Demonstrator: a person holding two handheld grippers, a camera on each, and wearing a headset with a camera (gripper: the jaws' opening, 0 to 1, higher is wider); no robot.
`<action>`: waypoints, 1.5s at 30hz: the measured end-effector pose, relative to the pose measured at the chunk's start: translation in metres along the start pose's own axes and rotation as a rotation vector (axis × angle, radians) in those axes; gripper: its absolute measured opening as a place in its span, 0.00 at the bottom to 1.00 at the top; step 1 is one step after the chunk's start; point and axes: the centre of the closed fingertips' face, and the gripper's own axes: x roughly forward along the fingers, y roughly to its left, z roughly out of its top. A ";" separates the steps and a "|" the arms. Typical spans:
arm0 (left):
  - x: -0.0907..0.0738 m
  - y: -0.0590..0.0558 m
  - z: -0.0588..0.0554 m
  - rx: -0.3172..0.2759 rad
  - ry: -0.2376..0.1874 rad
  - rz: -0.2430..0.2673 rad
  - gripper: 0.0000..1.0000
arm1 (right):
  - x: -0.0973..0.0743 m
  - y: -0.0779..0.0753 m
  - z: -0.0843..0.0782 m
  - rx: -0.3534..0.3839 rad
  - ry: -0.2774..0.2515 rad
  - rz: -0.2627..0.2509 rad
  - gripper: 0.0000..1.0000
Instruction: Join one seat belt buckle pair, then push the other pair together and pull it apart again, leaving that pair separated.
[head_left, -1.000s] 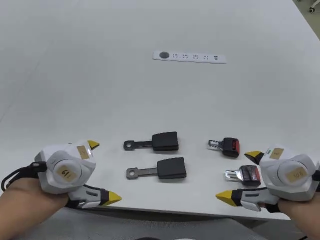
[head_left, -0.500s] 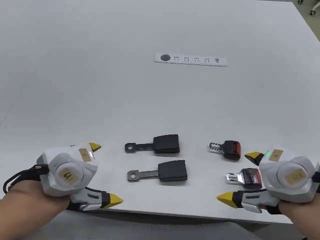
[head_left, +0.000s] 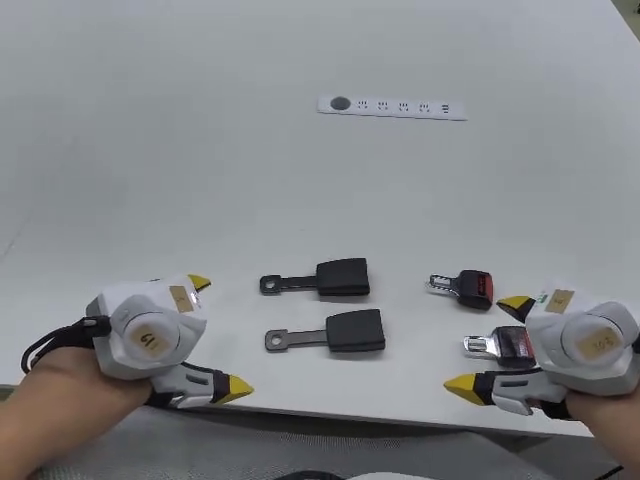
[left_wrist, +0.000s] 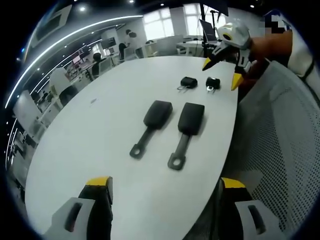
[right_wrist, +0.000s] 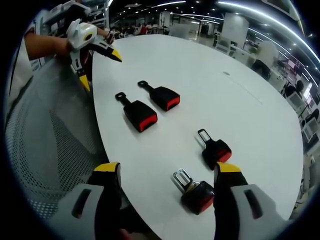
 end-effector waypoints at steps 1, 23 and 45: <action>0.000 0.000 0.000 0.000 0.002 0.000 0.89 | 0.000 0.000 -0.001 -0.003 0.004 -0.001 0.75; -0.001 0.001 0.000 -0.001 -0.002 -0.004 0.85 | 0.002 -0.001 -0.005 -0.036 0.034 0.005 0.71; 0.004 -0.004 0.011 0.010 -0.008 -0.029 0.80 | -0.006 -0.019 -0.007 -0.027 0.029 -0.025 0.67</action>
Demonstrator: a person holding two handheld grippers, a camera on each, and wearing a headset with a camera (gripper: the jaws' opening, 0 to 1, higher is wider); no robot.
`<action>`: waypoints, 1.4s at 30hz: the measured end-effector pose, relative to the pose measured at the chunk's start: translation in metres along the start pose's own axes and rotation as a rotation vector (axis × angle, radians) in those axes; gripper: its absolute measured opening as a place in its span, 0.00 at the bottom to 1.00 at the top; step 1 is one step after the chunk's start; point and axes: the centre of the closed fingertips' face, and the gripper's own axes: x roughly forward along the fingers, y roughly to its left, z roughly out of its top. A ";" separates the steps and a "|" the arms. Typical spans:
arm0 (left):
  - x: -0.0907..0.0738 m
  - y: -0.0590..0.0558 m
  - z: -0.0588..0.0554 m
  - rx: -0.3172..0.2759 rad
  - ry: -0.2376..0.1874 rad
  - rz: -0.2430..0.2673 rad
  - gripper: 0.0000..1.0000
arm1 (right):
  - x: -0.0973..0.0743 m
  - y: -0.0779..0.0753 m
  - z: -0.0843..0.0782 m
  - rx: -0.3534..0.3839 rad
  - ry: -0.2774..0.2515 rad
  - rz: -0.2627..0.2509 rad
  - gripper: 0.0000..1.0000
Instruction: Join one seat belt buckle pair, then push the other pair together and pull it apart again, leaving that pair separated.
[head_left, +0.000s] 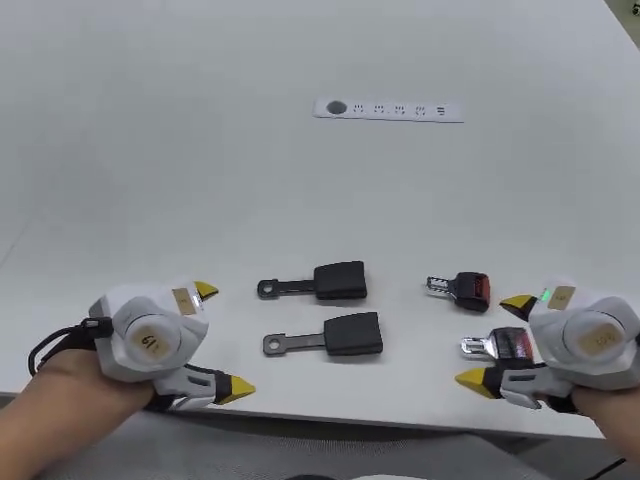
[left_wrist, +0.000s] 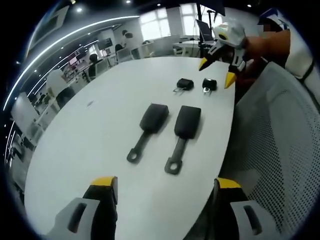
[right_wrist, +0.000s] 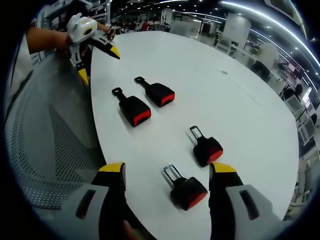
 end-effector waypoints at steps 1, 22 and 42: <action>0.001 -0.001 0.001 -0.002 -0.003 -0.002 0.80 | -0.002 -0.001 0.000 0.002 -0.001 -0.003 0.67; 0.046 -0.019 0.032 0.154 0.008 -0.111 0.60 | -0.003 -0.020 -0.037 -0.090 0.092 0.073 0.50; 0.103 -0.044 0.050 0.219 0.125 -0.254 0.44 | 0.017 -0.028 -0.067 -0.271 0.230 0.158 0.38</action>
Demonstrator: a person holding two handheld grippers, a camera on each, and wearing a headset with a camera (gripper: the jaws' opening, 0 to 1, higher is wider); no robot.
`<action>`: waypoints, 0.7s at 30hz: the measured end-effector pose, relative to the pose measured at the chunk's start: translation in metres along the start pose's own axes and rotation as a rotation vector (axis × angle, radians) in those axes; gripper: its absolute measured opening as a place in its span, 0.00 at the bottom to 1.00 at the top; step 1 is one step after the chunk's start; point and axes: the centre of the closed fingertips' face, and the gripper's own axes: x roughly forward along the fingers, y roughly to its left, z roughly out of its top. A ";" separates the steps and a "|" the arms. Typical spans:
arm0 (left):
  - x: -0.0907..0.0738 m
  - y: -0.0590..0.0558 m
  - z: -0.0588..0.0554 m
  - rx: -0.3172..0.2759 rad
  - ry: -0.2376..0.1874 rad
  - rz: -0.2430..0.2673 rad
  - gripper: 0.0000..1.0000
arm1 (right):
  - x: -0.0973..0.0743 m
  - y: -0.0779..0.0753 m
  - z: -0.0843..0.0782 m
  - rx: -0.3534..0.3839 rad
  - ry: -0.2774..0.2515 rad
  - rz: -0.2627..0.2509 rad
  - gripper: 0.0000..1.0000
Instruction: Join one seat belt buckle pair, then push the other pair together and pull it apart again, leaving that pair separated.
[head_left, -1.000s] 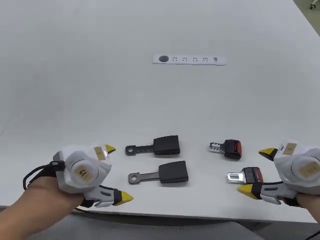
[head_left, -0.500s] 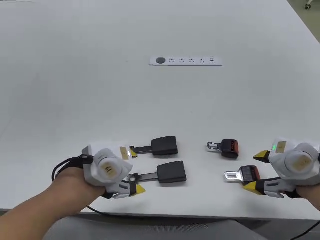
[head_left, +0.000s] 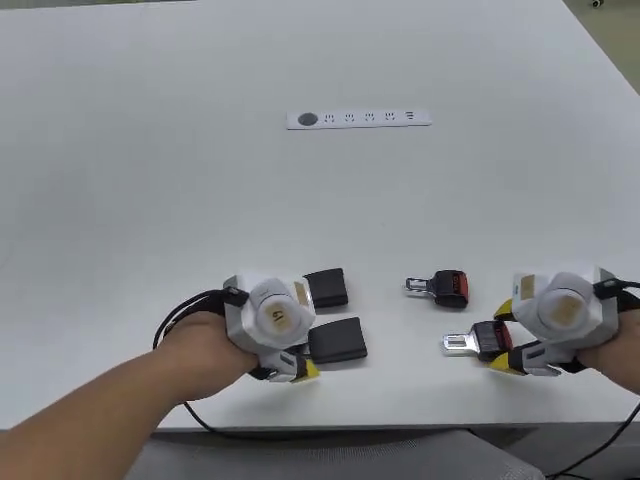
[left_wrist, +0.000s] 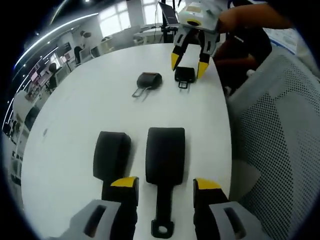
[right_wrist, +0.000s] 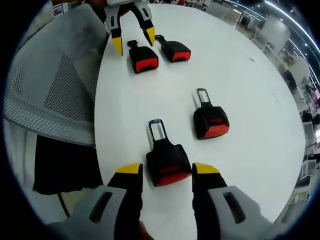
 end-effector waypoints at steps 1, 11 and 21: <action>0.001 -0.002 -0.001 0.001 0.006 -0.012 0.42 | 0.001 0.000 0.000 -0.003 0.003 0.003 0.38; 0.011 -0.001 0.007 0.071 0.037 -0.033 0.40 | 0.005 -0.001 0.000 -0.003 0.019 0.053 0.35; 0.016 -0.001 0.013 0.131 0.014 -0.062 0.33 | 0.007 0.001 0.000 0.016 0.029 0.068 0.34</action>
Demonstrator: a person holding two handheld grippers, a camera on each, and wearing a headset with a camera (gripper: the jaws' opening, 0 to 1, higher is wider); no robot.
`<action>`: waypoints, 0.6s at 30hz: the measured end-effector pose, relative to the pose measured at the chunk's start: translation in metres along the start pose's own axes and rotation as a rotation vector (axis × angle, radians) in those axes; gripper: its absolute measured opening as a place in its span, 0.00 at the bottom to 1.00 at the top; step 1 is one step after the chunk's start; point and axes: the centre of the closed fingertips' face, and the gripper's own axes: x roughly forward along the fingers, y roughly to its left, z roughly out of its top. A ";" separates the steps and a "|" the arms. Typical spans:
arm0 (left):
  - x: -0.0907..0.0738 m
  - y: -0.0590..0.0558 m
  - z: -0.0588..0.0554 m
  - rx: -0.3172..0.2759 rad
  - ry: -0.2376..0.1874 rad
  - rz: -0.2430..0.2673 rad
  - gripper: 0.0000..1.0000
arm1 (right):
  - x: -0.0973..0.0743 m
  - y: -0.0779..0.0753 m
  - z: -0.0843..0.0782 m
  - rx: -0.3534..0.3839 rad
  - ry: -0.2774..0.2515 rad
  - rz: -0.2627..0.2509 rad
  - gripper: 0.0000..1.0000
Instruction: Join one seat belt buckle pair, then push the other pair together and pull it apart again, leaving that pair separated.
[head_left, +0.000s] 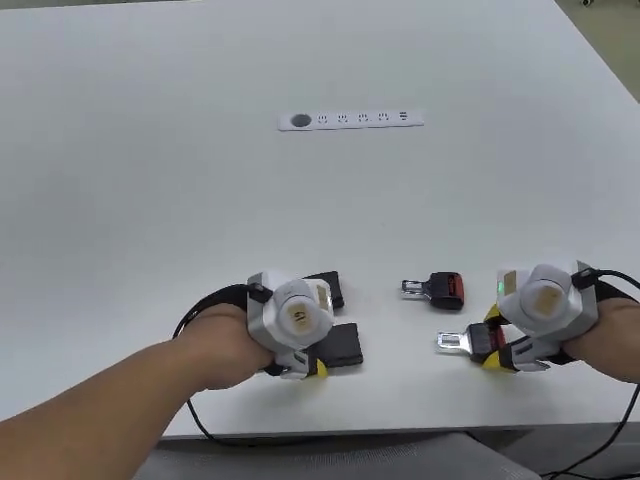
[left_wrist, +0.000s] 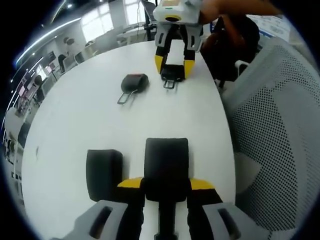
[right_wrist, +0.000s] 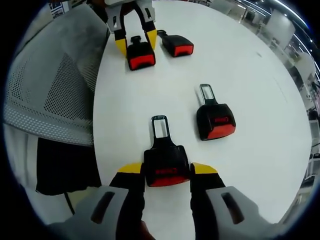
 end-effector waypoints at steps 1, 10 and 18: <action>0.000 0.000 0.000 -0.002 0.002 -0.001 0.33 | 0.000 0.000 0.000 0.003 -0.002 0.002 0.34; 0.001 -0.001 -0.001 0.024 -0.006 -0.015 0.33 | 0.000 0.000 0.000 0.042 -0.024 0.019 0.34; 0.002 0.000 -0.001 0.005 0.001 -0.025 0.33 | 0.002 0.001 0.006 0.040 -0.006 0.007 0.34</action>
